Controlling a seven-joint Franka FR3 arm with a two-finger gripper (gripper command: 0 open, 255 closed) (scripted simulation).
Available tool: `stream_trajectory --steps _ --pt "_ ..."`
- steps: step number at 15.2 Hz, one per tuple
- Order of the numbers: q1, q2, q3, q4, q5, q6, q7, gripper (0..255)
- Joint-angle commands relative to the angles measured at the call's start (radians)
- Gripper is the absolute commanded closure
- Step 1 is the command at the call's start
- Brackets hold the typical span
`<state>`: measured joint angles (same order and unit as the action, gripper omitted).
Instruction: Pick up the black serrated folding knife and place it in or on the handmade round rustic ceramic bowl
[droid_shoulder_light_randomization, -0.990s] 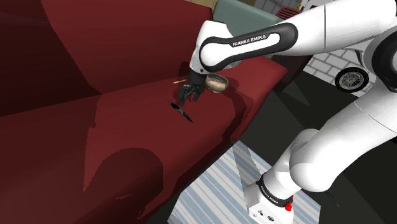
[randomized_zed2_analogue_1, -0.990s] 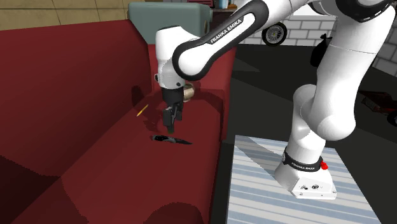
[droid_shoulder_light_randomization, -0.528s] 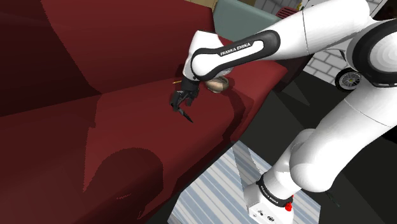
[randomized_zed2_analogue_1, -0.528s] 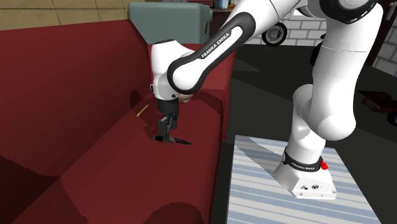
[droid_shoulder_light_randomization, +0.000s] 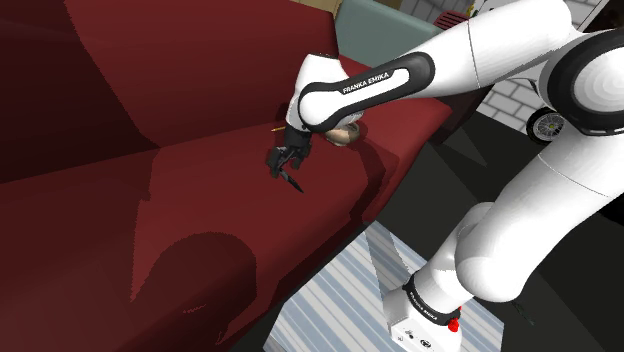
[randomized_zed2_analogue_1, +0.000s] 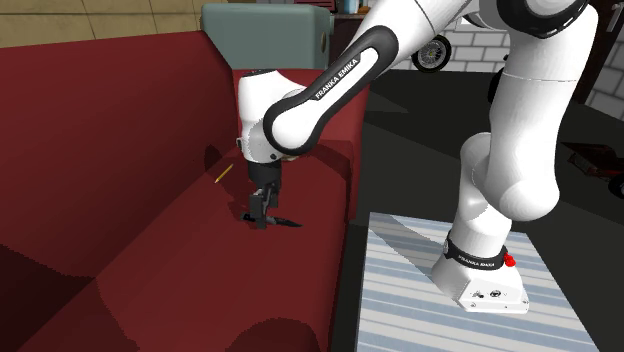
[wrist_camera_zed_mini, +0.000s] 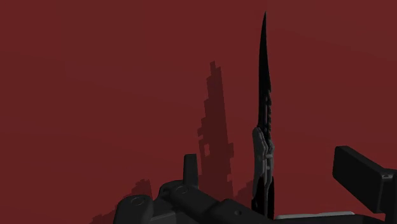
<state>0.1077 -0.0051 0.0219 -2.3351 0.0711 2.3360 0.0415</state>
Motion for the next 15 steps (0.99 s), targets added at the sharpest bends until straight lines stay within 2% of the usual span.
stream_trajectory --steps 1,2,11,15 --pt "0.0 0.0 0.0 0.0 0.0 0.0 0.0 0" --pt "0.0 0.0 0.0 0.0 0.0 0.0 0.0 255" --pt "0.0 0.0 0.0 0.0 0.0 0.0 0.0 255" --pt "-0.001 -0.033 0.0 0.021 -0.002 -0.054 0.003 255"
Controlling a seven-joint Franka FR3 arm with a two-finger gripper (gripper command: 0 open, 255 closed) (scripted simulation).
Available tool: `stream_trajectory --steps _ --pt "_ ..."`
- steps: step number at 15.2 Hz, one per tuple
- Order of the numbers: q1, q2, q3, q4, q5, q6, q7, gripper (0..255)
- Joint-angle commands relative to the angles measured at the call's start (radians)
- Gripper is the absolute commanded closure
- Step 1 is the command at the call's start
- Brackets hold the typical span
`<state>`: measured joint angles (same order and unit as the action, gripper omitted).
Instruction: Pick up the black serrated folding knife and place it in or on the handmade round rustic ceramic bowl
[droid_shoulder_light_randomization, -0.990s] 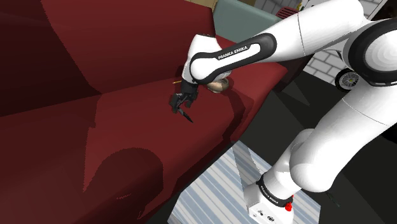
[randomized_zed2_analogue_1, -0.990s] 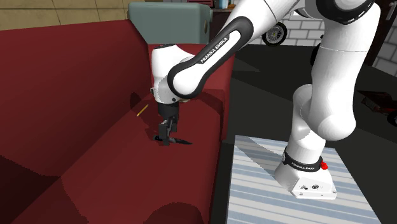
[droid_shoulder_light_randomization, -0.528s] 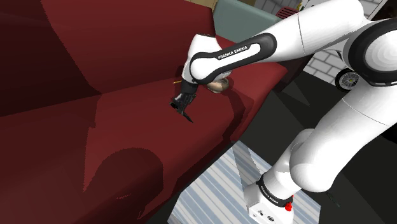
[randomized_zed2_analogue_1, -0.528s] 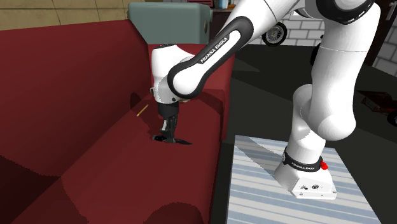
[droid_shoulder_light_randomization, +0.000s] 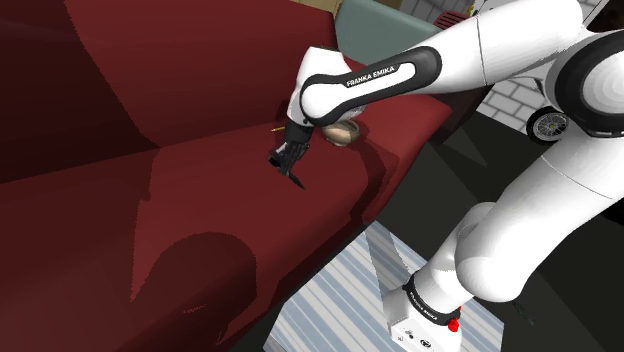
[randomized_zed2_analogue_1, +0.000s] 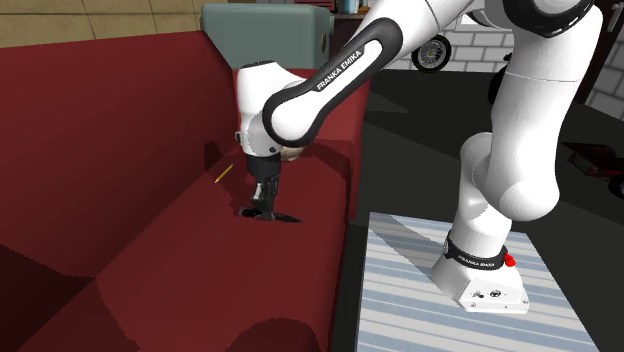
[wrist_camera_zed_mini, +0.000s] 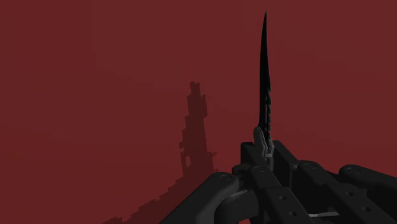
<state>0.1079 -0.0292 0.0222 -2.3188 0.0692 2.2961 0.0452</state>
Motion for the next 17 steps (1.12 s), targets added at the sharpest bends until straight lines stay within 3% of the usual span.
stream_trajectory --steps 1,17 --pt "-0.001 -0.017 -0.001 0.01 -0.001 -0.028 0.001 255" --pt "-0.003 -0.113 -0.003 0.132 -0.008 -0.245 0.013 255"
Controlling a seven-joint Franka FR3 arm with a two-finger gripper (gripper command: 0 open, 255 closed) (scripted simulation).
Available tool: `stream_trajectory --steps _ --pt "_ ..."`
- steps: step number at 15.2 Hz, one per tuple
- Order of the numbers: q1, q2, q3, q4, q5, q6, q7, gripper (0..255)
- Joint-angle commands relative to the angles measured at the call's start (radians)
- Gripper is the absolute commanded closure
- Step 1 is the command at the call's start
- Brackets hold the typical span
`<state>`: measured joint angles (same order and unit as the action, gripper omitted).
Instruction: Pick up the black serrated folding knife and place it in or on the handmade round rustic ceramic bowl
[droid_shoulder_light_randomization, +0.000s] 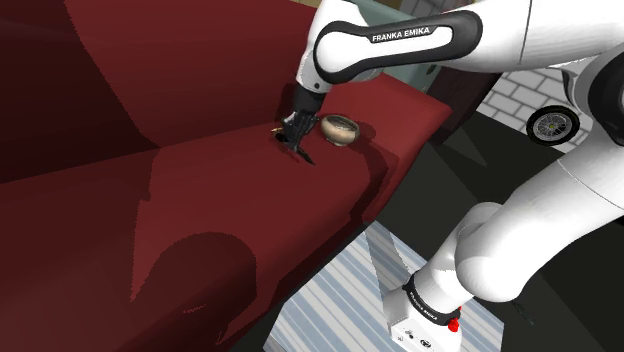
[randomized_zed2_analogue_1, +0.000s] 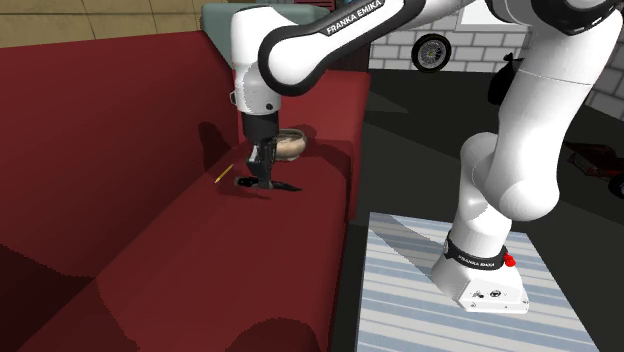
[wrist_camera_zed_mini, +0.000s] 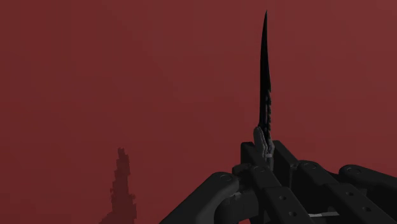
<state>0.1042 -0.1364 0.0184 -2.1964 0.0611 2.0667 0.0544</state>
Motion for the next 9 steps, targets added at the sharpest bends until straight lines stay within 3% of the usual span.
stream_trajectory --steps 1,9 --pt "0.001 -0.01 0.001 0.019 -0.001 -0.029 0.004 255" --pt "0.0 -0.035 0.0 0.101 -0.003 -0.137 0.009 255"
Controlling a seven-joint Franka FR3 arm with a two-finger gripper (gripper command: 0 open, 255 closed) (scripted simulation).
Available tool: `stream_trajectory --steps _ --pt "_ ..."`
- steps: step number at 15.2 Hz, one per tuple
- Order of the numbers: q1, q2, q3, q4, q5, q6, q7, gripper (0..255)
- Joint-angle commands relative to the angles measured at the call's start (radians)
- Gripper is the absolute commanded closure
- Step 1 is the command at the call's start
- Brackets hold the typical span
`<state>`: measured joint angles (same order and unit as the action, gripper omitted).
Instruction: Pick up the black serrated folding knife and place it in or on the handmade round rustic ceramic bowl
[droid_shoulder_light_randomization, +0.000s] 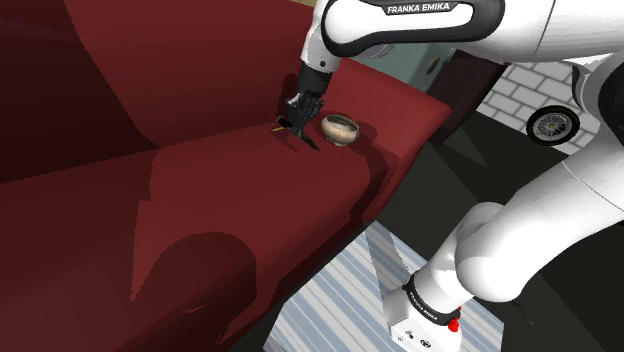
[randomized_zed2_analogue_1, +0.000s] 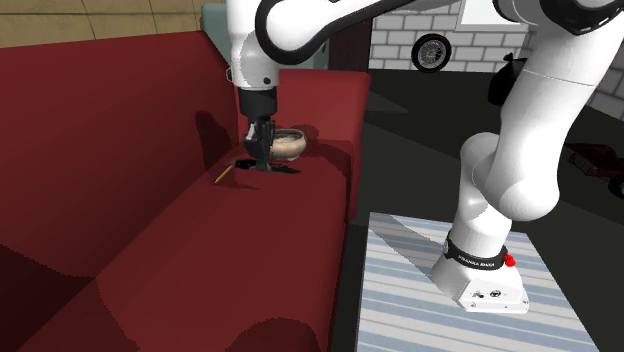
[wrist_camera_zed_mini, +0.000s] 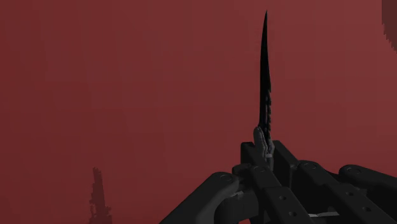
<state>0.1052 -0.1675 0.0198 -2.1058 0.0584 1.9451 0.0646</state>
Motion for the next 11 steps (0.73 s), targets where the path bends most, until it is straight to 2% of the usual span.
stream_trajectory --steps 1,4,11 --pt "-0.001 -0.006 -0.001 0.022 -0.001 -0.028 0.0 255" --pt "-0.001 -0.011 -0.001 0.048 -0.001 -0.059 0.001 255" --pt "-0.074 0.038 -0.1 0.112 -0.015 -0.082 -0.165 255"
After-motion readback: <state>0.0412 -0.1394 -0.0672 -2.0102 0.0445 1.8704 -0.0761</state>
